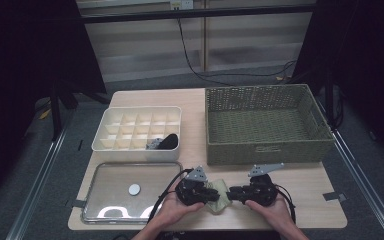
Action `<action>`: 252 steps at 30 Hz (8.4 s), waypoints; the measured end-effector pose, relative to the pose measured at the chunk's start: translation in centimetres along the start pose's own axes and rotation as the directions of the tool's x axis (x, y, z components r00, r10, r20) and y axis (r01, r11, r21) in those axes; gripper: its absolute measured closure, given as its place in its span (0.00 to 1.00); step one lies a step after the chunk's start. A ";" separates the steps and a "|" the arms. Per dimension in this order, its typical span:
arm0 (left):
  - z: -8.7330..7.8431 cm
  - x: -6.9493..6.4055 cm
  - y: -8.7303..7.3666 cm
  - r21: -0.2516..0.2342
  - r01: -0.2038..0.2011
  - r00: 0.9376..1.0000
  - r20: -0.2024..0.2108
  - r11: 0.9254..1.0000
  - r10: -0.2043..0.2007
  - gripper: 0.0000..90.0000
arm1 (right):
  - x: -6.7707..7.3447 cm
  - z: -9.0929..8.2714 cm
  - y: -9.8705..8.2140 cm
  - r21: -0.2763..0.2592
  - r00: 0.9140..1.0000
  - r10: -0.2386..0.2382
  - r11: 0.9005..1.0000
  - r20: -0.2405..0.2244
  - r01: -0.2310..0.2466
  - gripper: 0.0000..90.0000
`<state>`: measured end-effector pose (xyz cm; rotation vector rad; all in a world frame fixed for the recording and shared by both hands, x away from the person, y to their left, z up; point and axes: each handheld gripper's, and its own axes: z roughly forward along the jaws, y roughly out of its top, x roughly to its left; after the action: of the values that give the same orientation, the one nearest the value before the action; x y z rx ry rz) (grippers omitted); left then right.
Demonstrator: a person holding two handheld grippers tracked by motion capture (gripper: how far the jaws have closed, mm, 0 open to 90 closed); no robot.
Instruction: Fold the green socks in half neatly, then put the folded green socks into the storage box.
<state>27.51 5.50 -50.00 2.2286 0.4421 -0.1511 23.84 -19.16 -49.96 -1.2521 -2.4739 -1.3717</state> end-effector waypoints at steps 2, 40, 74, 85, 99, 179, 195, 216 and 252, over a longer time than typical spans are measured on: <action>0.0 0.0 0.0 0.000 -0.002 1.000 -0.003 1.000 0.002 0.88 | 0.0 0.2 0.0 0.010 1.000 -0.003 1.000 0.001 0.003 0.76; 0.2 -0.1 0.0 0.000 0.005 1.000 -0.021 1.000 -0.005 0.92 | 0.8 0.6 0.5 -0.048 0.999 -0.003 0.999 -0.045 0.001 0.96; -1.5 -0.2 -0.6 -0.017 0.009 0.999 -0.031 1.000 -0.009 0.83 | -0.2 -0.8 1.2 -0.105 1.000 -0.011 0.994 -0.026 0.008 0.95; -0.7 -0.2 -0.5 0.002 0.003 0.999 -0.040 1.000 -0.003 0.91 | 1.1 0.9 1.4 -0.075 0.997 -0.027 0.997 -0.077 0.021 0.95; -1.0 0.1 -0.7 0.016 0.014 0.999 -0.041 1.000 -0.014 0.92 | 1.7 2.2 0.9 -0.026 0.996 -0.053 0.998 -0.066 0.052 0.95; -0.9 2.9 0.5 0.064 0.118 0.990 0.066 0.991 -0.122 0.46 | 1.4 0.8 -0.2 0.031 0.998 -0.051 0.998 0.033 0.050 0.92; -0.7 2.2 0.0 0.093 0.111 0.979 0.160 0.990 -0.125 0.69 | 1.5 1.1 -0.1 0.037 0.998 -0.059 0.998 0.028 0.058 0.92; -1.9 2.1 0.3 0.094 0.121 0.983 0.129 0.988 -0.132 0.79 | 1.1 -0.1 0.1 -0.036 0.998 -0.061 0.998 -0.008 0.060 0.76; -9.2 4.0 0.9 -0.022 0.158 0.987 0.045 0.987 -0.157 0.79 | 0.1 -2.0 0.6 -0.122 0.999 -0.019 0.992 0.031 0.023 0.52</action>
<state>31.22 13.06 -44.50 2.1600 0.5938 -0.2751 23.56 -20.40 -48.34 -1.2822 -2.4632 -1.5426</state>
